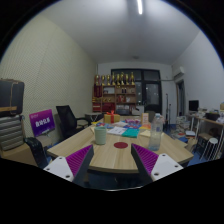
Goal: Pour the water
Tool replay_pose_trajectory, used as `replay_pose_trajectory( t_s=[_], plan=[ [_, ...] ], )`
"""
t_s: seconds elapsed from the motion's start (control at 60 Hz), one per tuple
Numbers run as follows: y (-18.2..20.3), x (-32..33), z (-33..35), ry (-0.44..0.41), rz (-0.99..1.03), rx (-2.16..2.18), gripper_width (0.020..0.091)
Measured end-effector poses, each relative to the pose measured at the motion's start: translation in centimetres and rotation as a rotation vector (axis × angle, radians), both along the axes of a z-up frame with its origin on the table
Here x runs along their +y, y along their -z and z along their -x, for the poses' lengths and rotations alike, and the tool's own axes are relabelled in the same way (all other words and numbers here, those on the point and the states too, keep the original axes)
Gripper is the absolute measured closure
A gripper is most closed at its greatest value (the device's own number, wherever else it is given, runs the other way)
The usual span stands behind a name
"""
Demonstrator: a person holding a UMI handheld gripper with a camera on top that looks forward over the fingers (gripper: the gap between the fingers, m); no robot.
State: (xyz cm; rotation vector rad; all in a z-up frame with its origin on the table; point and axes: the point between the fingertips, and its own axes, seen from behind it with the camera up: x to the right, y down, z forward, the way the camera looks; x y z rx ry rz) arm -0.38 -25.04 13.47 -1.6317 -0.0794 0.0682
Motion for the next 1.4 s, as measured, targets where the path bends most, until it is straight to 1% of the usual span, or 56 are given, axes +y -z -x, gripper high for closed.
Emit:
replay_pose_trajectory(
  t_s=[0.017,0.033,0.05,0.067,0.083,0.133,0.25,0.383,0.533,0.6,0.65,0.683,0.783,0.867,0.967,1.05,1.167,1.217,1.233,1.267,1.283,1.35,1.4],
  plan=[
    [1.3,-0.6,-2.0,-0.003,-0.006,-0.006,0.0269],
    [-0.1,0.2,-0.3,0.001,-0.005,-0.008,0.0271],
    [1.2,-0.4,-2.4,-0.002,-0.010,-0.010,0.0270],
    [-0.3,0.3,-0.7,0.004,-0.008,-0.010,0.0272],
    [0.9,-0.2,-2.7,0.002,-0.013,-0.012,0.0269],
    [-0.3,-0.2,-2.6,0.009,-0.013,-0.010,0.0270],
    [-1.6,0.3,-3.3,0.032,-0.036,-0.006,0.0266],
    [-1.2,2.5,-5.1,0.030,-0.043,-0.052,0.0272],
    [-1.1,7.9,-12.4,0.138,-0.059,-0.093,0.0279],
    [-1.1,10.8,-15.2,0.159,-0.057,-0.076,0.0281],
    [-1.0,13.0,-16.6,0.160,-0.049,-0.065,0.0288],
    [-1.1,14.3,-17.4,0.161,-0.055,-0.063,0.0281],
    [-0.9,18.5,-20.3,0.207,-0.046,-0.096,0.0278],
    [-0.6,21.8,-21.7,0.230,-0.044,-0.111,0.0277],
    [0.6,25.4,-21.9,0.221,-0.004,-0.094,0.0277],
    [0.9,27.6,-22.2,0.225,-0.007,-0.095,0.0275],
    [1.5,30.3,-23.1,0.263,-0.018,-0.116,0.0271],
    [1.8,31.5,-23.4,0.269,-0.019,-0.098,0.0284],
    [1.7,31.7,-24.1,0.267,-0.017,-0.088,0.0278],
    [2.5,32.8,-23.9,0.279,-0.007,-0.068,0.0423],
    [2.7,33.0,-24.0,0.284,-0.009,-0.057,0.0439],
    [2.3,33.7,-24.5,0.303,-0.040,-0.016,0.0456],
    [2.0,33.7,-25.0,0.299,-0.045,-0.004,0.0472]
  ],
)
